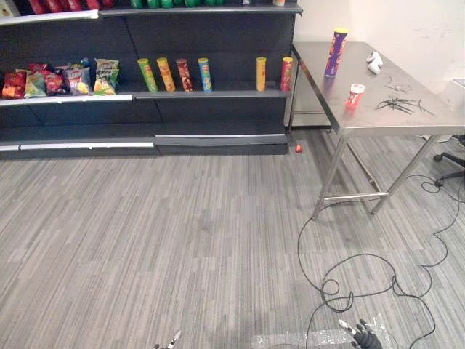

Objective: Put the gum and the chips on the shelf.

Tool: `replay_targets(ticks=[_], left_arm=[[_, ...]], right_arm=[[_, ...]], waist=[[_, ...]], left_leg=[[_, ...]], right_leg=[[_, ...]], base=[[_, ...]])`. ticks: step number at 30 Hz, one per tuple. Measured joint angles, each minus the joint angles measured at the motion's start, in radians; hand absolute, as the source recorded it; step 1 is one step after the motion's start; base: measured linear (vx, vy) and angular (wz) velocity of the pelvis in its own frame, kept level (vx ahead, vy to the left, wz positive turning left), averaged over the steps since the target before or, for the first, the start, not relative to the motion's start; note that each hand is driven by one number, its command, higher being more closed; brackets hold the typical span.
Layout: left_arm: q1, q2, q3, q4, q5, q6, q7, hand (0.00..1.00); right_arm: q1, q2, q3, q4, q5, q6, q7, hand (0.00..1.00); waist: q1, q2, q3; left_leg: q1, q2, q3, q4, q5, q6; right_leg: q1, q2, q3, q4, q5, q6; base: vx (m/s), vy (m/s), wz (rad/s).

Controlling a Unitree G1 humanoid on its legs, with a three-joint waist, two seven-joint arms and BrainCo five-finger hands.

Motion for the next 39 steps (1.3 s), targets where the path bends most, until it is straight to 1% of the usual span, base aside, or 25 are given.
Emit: replay_targets(ticks=[6, 10, 14, 16, 17, 18, 19, 20, 21, 22, 23, 24, 25, 26, 28, 29, 30, 31, 32, 33, 34, 36, 37, 38, 39], left_arm=[[-0.001, -0.006, 0.001, -0.004, 0.001, -0.005, 0.002, 0.0], [0.0, -0.012, 0.001, -0.005, 0.003, -0.022, 0.009, 0.0], [0.002, -0.012, 0.001, -0.005, 0.005, -0.024, 0.04, 0.0], [0.001, -0.013, 0.001, -0.005, 0.005, -0.024, 0.056, 0.0], [-0.003, -0.014, 0.001, -0.008, 0.007, -0.024, 0.07, 0.0], [-0.002, -0.018, 0.002, -0.024, 0.006, -0.023, 0.089, 0.0], [-0.003, -0.021, 0.004, -0.032, 0.006, -0.023, 0.099, 0.0], [-0.001, -0.038, 0.025, -0.043, 0.004, -0.023, 0.108, 0.0], [0.01, -0.049, 0.049, -0.044, -0.001, -0.024, 0.111, 0.0], [0.022, -0.06, 0.072, -0.043, -0.004, -0.023, 0.111, 0.0], [0.024, -0.069, 0.085, -0.044, -0.011, -0.02, 0.111, 0.0], [0.013, -0.086, 0.089, -0.051, -0.011, -0.018, 0.111, 0.0], [0.02, -0.104, 0.088, -0.057, -0.011, -0.018, 0.11, 0.0], [0.021, -0.11, 0.088, -0.059, -0.011, -0.018, 0.11, 0.0], [0.036, -0.138, 0.087, -0.065, -0.016, -0.018, 0.107, 0.0], [0.046, -0.146, 0.088, -0.073, -0.041, -0.018, 0.101, 0.0], [0.055, -0.153, 0.089, -0.086, -0.058, -0.02, 0.096, 0.0], [0.059, -0.157, 0.089, -0.091, -0.073, -0.021, 0.093, 0.0], [0.068, -0.163, 0.089, -0.102, -0.09, -0.022, 0.082, 0.0], [0.078, -0.163, 0.089, -0.104, -0.091, -0.032, 0.071, 0.0], [0.084, -0.164, 0.088, -0.104, -0.091, -0.035, 0.068, 0.0], [0.108, -0.164, 0.083, -0.101, -0.091, -0.036, 0.052, 0.0], [0.111, -0.161, 0.079, -0.1, -0.091, -0.036, 0.048, 0.0], [0.11, -0.146, 0.071, -0.1, -0.091, -0.035, 0.038, 0.0], [0.107, -0.128, 0.061, -0.1, -0.091, -0.034, 0.027, 0.0]], right_arm=[[-0.001, -0.007, 0.0, -0.007, 0.024, 0.0, 0.04, 0.0], [0.0, -0.007, 0.0, -0.009, 0.032, 0.004, 0.035, 0.0], [0.002, -0.007, 0.0, -0.013, 0.077, 0.014, 0.038, 0.0], [0.0, -0.004, 0.002, -0.022, 0.079, -0.004, 0.039, 0.0], [0.0, -0.003, 0.003, -0.032, 0.078, -0.01, 0.038, 0.0], [0.0, -0.004, 0.005, -0.038, 0.085, -0.018, 0.043, 0.0], [0.0, -0.006, 0.006, -0.038, 0.101, -0.019, 0.049, 0.0], [0.004, -0.008, 0.024, -0.042, 0.138, -0.02, 0.077, 0.0], [0.008, -0.009, 0.052, -0.057, 0.16, -0.02, 0.099, 0.0], [0.022, -0.004, 0.086, -0.087, 0.166, -0.021, 0.115, 0.0], [0.036, 0.004, 0.11, -0.112, 0.178, -0.024, 0.129, 0.0], [0.046, 0.019, 0.118, -0.121, 0.181, -0.027, 0.138, 0.0], [0.051, 0.025, 0.115, -0.121, 0.181, -0.038, 0.147, 0.0], [0.051, 0.026, 0.112, -0.121, 0.182, -0.042, 0.148, 0.0], [0.05, 0.026, 0.099, -0.122, 0.189, -0.077, 0.15, 0.0], [0.048, 0.026, 0.098, -0.131, 0.192, -0.089, 0.152, 0.0], [0.05, 0.026, 0.097, -0.149, 0.186, -0.089, 0.162, 0.0], [0.05, 0.027, 0.097, -0.154, 0.185, -0.09, 0.172, 0.0], [0.049, 0.022, 0.098, -0.154, 0.179, -0.089, 0.189, 0.0], [0.052, 0.021, 0.099, -0.151, 0.18, -0.089, 0.204, 0.0], [0.057, 0.021, 0.1, -0.151, 0.179, -0.089, 0.212, 0.0], [0.07, 0.015, 0.101, -0.135, 0.18, -0.093, 0.214, 0.0], [0.069, 0.013, 0.1, -0.125, 0.18, -0.095, 0.213, 0.0], [0.069, 0.015, 0.1, -0.11, 0.179, -0.096, 0.211, 0.0], [0.067, 0.025, 0.097, -0.104, 0.166, -0.098, 0.205, 0.0]], waist=[[-0.002, 0.008, 0.0], [-0.005, 0.011, -0.001], [-0.014, 0.015, 0.001], [-0.022, 0.025, 0.007], [-0.024, 0.024, 0.009], [-0.025, 0.027, 0.012], [-0.025, 0.031, 0.014], [-0.023, 0.052, 0.021], [-0.019, 0.061, 0.032], [-0.018, 0.063, 0.037], [-0.028, 0.06, 0.044], [-0.02, 0.048, 0.064], [-0.015, 0.037, 0.087], [-0.015, 0.038, 0.09], [-0.014, 0.047, 0.095], [-0.015, 0.048, 0.095], [-0.013, 0.048, 0.094], [-0.013, 0.048, 0.095], [-0.01, 0.049, 0.094], [0.001, 0.05, 0.094], [0.006, 0.05, 0.094], [0.005, 0.061, 0.093], [0.005, 0.062, 0.093], [0.014, 0.042, 0.087], [0.017, 0.026, 0.068]], left_leg=[[0.001, 0.0, -0.001, 0.007, 0.0, 0.0], [-0.005, 0.0, -0.004, 0.022, -0.003, 0.004], [0.005, 0.001, -0.011, 0.037, -0.002, 0.004], [-0.006, 0.003, -0.014, 0.054, -0.009, 0.002], [-0.024, 0.006, -0.017, 0.084, -0.028, 0.001], [-0.077, 0.018, -0.014, 0.165, -0.071, 0.001], [-0.115, 0.033, -0.006, 0.231, -0.105, -0.006], [-0.157, 0.065, 0.007, 0.316, -0.153, -0.019], [-0.173, 0.095, 0.033, 0.372, -0.18, -0.034], [-0.193, 0.119, 0.052, 0.433, -0.205, -0.056], [-0.251, 0.14, 0.05, 0.563, -0.195, -0.055], [-0.356, 0.16, 0.047, 0.76, -0.14, -0.045], [-0.388, 0.158, 0.047, 0.792, -0.141, -0.044], [-0.393, 0.157, 0.048, 0.789, -0.141, -0.044], [-0.398, 0.153, 0.048, 0.692, -0.129, -0.05], [-0.398, 0.154, 0.046, 0.594, -0.111, -0.047], [-0.397, 0.157, 0.044, 0.479, -0.075, -0.047], [-0.397, 0.159, 0.041, 0.417, -0.052, -0.05], [-0.395, 0.163, 0.015, 0.296, -0.002, -0.06], [-0.394, 0.177, -0.009, 0.213, 0.028, -0.069], [-0.396, 0.181, -0.018, 0.19, 0.037, -0.072], [-0.392, 0.201, -0.045, 0.184, 0.039, -0.073], [-0.391, 0.201, -0.058, 0.204, 0.07, -0.081], [-0.393, 0.172, -0.06, 0.271, 0.15, -0.088], [-0.419, 0.126, -0.06, 0.351, 0.143, -0.074]], right_leg=[[-0.001, -0.002, 0.0, 0.013, -0.001, 0.0], [0.0, -0.003, -0.004, 0.018, -0.001, 0.0], [0.015, -0.004, -0.014, 0.027, -0.001, -0.001], [0.004, -0.005, -0.02, 0.055, -0.015, -0.011], [-0.009, -0.006, -0.023, 0.075, -0.028, -0.011], [-0.038, -0.003, -0.027, 0.105, -0.057, -0.025], [-0.053, 0.003, -0.029, 0.121, -0.064, -0.031], [-0.055, 0.026, -0.03, 0.14, -0.07, -0.043], [-0.072, 0.038, -0.035, 0.204, -0.087, -0.056], [-0.079, 0.044, -0.031, 0.219, -0.122, -0.072], [-0.086, 0.053, -0.03, 0.226, -0.137, -0.088], [-0.066, 0.045, -0.031, 0.231, -0.142, -0.095], [-0.047, 0.028, -0.029, 0.233, -0.152, -0.093], [-0.045, 0.024, -0.029, 0.236, -0.155, -0.092], [-0.032, 0.0, -0.016, 0.26, -0.18, -0.082], [-0.03, -0.014, -0.001, 0.279, -0.2, -0.074], [-0.03, -0.027, 0.012, 0.295, -0.217, -0.068], [-0.028, -0.032, 0.016, 0.299, -0.224, -0.065], [-0.016, -0.036, 0.029, 0.301, -0.24, -0.052], [-0.001, -0.036, 0.043, 0.307, -0.262, -0.038], [0.009, -0.036, 0.051, 0.314, -0.277, -0.028], [0.085, -0.037, 0.074, 0.323, -0.33, 0.019], [0.105, -0.043, 0.082, 0.325, -0.342, 0.032], [0.134, -0.083, 0.104, 0.322, -0.368, 0.06], [0.153, -0.126, 0.121, 0.308, -0.37, 0.072]], base=[[0.0, 0.0, 0.0], [-0.05, -0.01, 0.03], [-0.04, -0.014, 0.05], [-0.08, -0.023, 0.07], [-0.1, -0.031, 0.08], [-0.1, -0.034, 0.07], [-0.08, -0.065, -0.01], [-0.02, -0.082, -0.18], [0.03, -0.082, -0.32], [0.03, -0.069, -0.21], [0.02, -0.085, -0.08], [0.05, -0.105, 0.05], [0.07, -0.087, -0.01], [0.1, -0.035, -0.06], [0.11, 0.02, -0.14], [0.23, 0.071, -0.2], [0.26, 0.083, -0.19], [0.29, 0.104, -0.19], [0.31, 0.132, -0.26], [0.32, 0.151, -0.31], [0.37, 0.195, -0.34], [0.49, 0.334, -0.29], [0.53, 0.426, -0.43], [0.47, 0.376, -0.48], [0.49, 0.351, -0.37]])
